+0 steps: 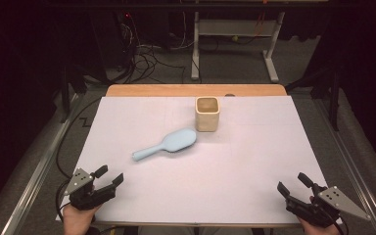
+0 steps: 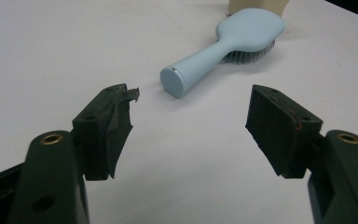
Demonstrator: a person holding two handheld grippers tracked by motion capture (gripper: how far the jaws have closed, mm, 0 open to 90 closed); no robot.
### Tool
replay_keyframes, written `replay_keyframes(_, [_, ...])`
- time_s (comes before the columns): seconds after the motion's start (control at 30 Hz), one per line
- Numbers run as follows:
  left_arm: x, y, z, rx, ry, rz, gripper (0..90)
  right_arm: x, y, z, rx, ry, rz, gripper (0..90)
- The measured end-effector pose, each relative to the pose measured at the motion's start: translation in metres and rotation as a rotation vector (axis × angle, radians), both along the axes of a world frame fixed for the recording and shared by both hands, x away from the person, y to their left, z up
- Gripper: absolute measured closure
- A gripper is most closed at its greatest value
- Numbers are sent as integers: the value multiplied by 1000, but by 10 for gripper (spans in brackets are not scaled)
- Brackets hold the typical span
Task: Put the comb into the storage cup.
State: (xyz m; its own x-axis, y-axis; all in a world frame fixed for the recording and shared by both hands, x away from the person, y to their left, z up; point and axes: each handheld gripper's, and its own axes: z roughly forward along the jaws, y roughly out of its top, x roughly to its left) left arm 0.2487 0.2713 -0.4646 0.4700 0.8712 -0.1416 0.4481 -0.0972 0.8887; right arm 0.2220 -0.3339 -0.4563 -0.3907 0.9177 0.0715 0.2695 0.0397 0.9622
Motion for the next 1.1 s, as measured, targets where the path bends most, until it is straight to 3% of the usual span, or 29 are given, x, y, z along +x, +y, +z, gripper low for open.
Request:
replay_keyframes(0.47, [1,0,0,-1,0,-2,312,0,0,0,1,-1,7,212])
replay_keyframes(1.1, [4,-2,1,18,-7,5,300,4,5,-4,-14,64,34,210])
